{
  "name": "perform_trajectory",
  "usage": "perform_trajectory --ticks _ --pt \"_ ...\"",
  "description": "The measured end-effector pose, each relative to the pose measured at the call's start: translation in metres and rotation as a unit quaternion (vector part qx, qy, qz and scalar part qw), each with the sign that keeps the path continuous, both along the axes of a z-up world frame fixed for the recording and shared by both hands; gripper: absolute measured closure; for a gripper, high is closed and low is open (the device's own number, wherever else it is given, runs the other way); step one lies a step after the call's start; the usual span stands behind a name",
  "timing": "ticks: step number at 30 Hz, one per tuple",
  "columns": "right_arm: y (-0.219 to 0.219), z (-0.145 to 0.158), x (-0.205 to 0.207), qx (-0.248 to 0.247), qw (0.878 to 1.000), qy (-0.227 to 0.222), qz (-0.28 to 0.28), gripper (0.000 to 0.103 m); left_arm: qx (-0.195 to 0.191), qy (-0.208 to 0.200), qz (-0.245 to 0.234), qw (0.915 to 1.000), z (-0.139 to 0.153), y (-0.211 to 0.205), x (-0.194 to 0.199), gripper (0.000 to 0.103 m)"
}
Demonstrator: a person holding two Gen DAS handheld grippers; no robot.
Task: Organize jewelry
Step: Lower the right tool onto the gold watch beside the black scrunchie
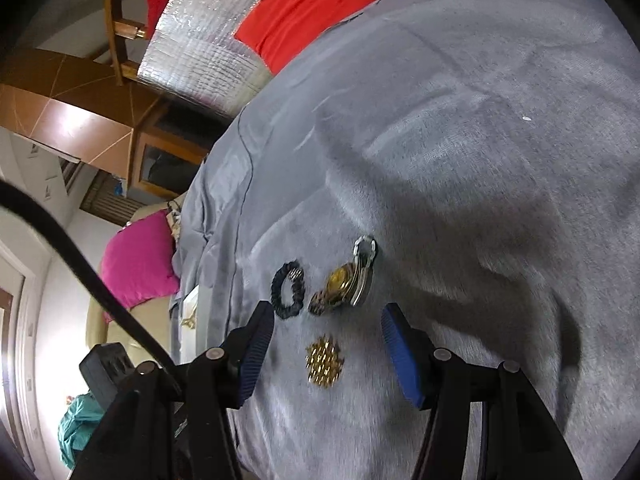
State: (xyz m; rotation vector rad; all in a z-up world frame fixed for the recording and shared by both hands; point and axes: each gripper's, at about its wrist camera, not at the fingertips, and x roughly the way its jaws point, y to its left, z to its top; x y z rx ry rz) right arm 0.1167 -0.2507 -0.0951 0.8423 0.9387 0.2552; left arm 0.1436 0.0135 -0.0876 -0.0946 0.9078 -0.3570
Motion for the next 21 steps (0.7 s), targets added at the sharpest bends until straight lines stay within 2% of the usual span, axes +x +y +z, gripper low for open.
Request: perform_trajectory --ticks 3,8,11,13,19,21 --pt "0.004 -0.005 0.008 0.002 1.0 0.007 -0.002 0.043 -0.008 0.006 0.0 0.9999 -0.001 0.0 0.001 0.071" --pt "0.008 -0.006 0.015 -0.009 1.0 0.007 -0.002 0.043 0.018 -0.011 -0.002 0.9998 0.002 -0.004 -0.002 0.071" --pt "0.007 -0.012 0.021 -0.009 1.0 0.013 -0.007 0.043 0.006 -0.001 0.002 1.0 0.0 0.0 0.0 0.071" --pt "0.008 -0.014 0.025 -0.013 1.0 0.012 -0.008 0.044 0.012 0.0 -0.001 0.9999 -0.001 -0.002 0.0 0.071" --pt "0.011 -0.016 0.033 -0.023 1.0 0.012 -0.013 0.055 0.009 0.001 -0.011 0.9999 -0.002 -0.006 -0.004 0.071" --pt "0.009 -0.018 0.034 -0.026 0.999 0.013 -0.014 0.064 0.013 0.0 -0.024 0.9996 -0.003 -0.01 -0.006 0.071"
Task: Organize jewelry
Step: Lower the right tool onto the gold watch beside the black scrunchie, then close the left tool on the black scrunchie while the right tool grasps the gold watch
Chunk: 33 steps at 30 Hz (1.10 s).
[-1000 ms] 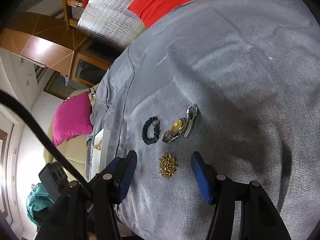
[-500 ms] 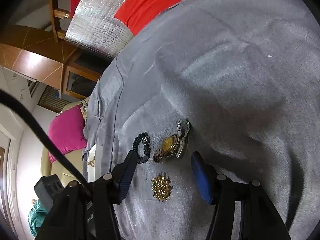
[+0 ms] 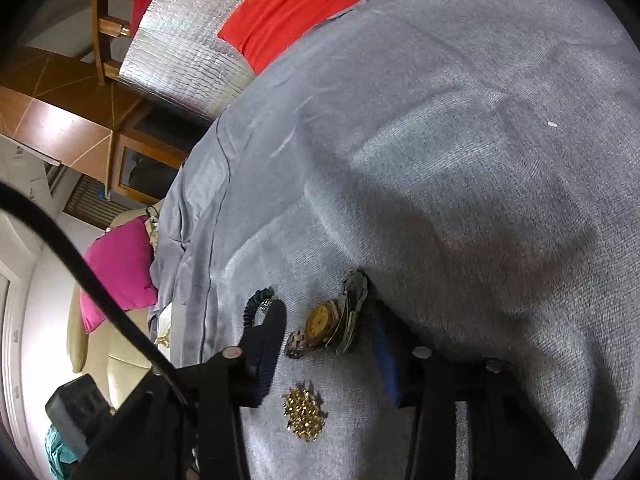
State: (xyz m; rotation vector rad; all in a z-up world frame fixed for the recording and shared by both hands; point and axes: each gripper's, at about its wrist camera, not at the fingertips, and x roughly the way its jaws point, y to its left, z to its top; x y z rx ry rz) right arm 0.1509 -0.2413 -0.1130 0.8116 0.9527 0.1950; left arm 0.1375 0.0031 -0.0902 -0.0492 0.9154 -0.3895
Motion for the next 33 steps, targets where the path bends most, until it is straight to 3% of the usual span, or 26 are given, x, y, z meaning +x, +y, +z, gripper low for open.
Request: perform_trajectory --ticks 3,7,10,14,24,33 --pt "-0.002 -0.003 0.003 -0.006 1.0 0.003 -0.005 0.076 0.009 0.0 -0.005 0.9999 -0.002 -0.005 -0.002 0.071" --pt "-0.002 -0.003 0.005 -0.014 1.0 0.003 -0.006 0.078 0.004 0.014 0.003 0.9999 -0.005 -0.004 0.002 0.071" --pt "0.0 -0.001 0.006 -0.039 0.999 0.001 -0.006 0.092 0.01 0.01 -0.004 0.9999 -0.004 -0.007 -0.002 0.071" --pt "0.002 0.003 0.006 -0.05 0.999 -0.007 -0.006 0.093 0.021 0.002 -0.002 0.9998 -0.004 -0.01 -0.003 0.071" --pt "-0.005 0.011 -0.002 -0.064 0.997 -0.023 -0.03 0.094 0.001 0.004 0.047 0.9989 -0.008 0.01 0.019 0.071" --pt "-0.008 0.005 -0.001 -0.056 0.998 -0.014 -0.023 0.094 -0.029 0.0 0.022 0.9993 -0.01 -0.006 0.037 0.069"
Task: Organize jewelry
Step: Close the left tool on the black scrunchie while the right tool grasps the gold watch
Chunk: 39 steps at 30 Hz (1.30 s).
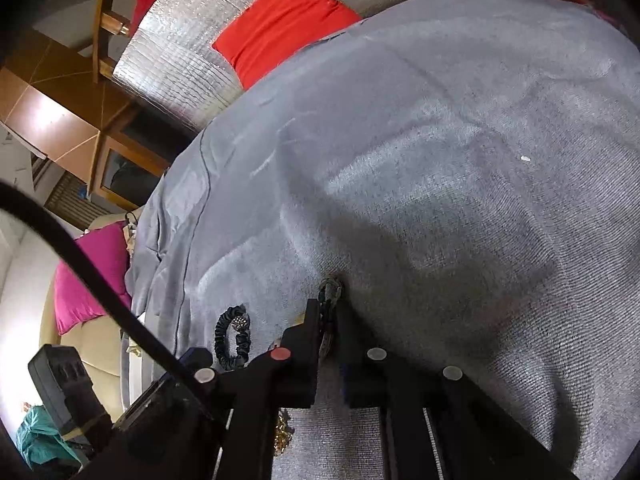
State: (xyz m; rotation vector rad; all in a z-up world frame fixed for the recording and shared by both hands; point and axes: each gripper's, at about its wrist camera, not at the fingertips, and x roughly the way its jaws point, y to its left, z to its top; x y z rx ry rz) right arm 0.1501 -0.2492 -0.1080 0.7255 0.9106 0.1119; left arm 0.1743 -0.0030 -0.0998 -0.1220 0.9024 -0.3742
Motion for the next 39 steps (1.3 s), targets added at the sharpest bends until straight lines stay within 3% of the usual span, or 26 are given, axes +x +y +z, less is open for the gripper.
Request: perform_trajectory --ticks 6,8,10,12,25,27,29,32,39 --pt "-0.001 -0.005 0.003 0.02 1.0 0.009 0.007 0.093 -0.008 0.021 -0.012 0.9997 -0.012 -0.012 0.014 0.069" --pt "-0.001 -0.005 0.003 0.02 1.0 0.008 0.008 0.093 -0.009 0.023 -0.007 0.9997 -0.014 -0.014 0.016 0.076" --pt "-0.001 -0.005 0.004 0.016 1.0 0.007 0.008 0.093 -0.009 0.022 -0.005 0.9997 -0.014 -0.013 0.017 0.09" --pt "0.001 -0.004 0.004 0.009 1.0 0.002 0.012 0.093 -0.008 0.021 -0.004 0.9997 -0.015 -0.014 0.017 0.094" --pt "0.014 0.022 -0.006 -0.037 0.998 -0.044 0.027 0.095 -0.003 -0.022 -0.012 0.9997 0.009 -0.009 -0.003 0.095" --pt "0.017 0.028 -0.008 -0.044 0.997 -0.055 0.03 0.102 -0.001 -0.027 -0.012 0.9996 0.012 -0.005 -0.006 0.095" --pt "0.02 0.034 -0.009 -0.046 0.996 -0.062 0.033 0.102 0.001 -0.029 -0.01 0.9995 0.013 -0.001 -0.008 0.095" --pt "0.022 0.031 -0.008 -0.056 0.997 -0.045 0.031 0.102 0.004 -0.027 -0.007 0.9996 0.015 0.005 -0.013 0.095" --pt "-0.004 0.011 -0.004 0.003 1.0 0.01 0.0 0.095 0.005 -0.021 0.008 0.9997 0.014 0.021 -0.011 0.095"
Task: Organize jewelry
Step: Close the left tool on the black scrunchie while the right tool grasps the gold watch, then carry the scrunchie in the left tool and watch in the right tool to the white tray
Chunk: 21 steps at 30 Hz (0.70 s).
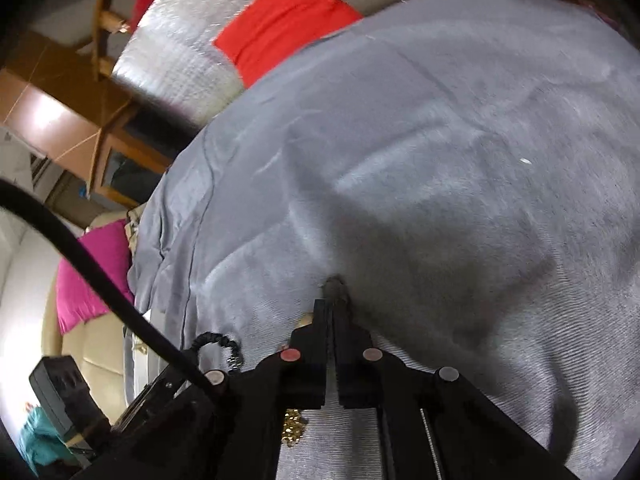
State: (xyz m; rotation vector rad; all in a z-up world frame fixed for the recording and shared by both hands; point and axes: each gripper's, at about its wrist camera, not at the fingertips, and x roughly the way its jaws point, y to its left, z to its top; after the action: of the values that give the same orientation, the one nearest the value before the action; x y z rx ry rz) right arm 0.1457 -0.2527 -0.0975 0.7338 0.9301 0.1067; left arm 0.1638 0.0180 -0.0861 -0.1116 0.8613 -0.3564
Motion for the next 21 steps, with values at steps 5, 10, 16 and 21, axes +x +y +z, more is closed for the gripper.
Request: perform_trajectory --ticks 5,10,16,21 --pt "-0.003 -0.007 0.003 0.028 1.0 0.004 -0.003 0.071 -0.002 0.002 0.002 1.0 -0.001 0.003 0.0 0.095" --pt "0.011 -0.011 0.015 0.012 1.0 -0.002 0.0 0.072 0.004 0.001 -0.007 1.0 -0.001 0.0 -0.004 0.095" --pt "0.02 -0.013 0.026 -0.012 1.0 -0.003 -0.009 0.085 0.012 -0.004 -0.01 0.9999 0.001 0.001 -0.007 0.095" --pt "0.028 -0.007 0.028 -0.053 0.998 -0.014 -0.008 0.093 0.02 -0.014 -0.008 0.9997 0.004 0.001 -0.011 0.095"
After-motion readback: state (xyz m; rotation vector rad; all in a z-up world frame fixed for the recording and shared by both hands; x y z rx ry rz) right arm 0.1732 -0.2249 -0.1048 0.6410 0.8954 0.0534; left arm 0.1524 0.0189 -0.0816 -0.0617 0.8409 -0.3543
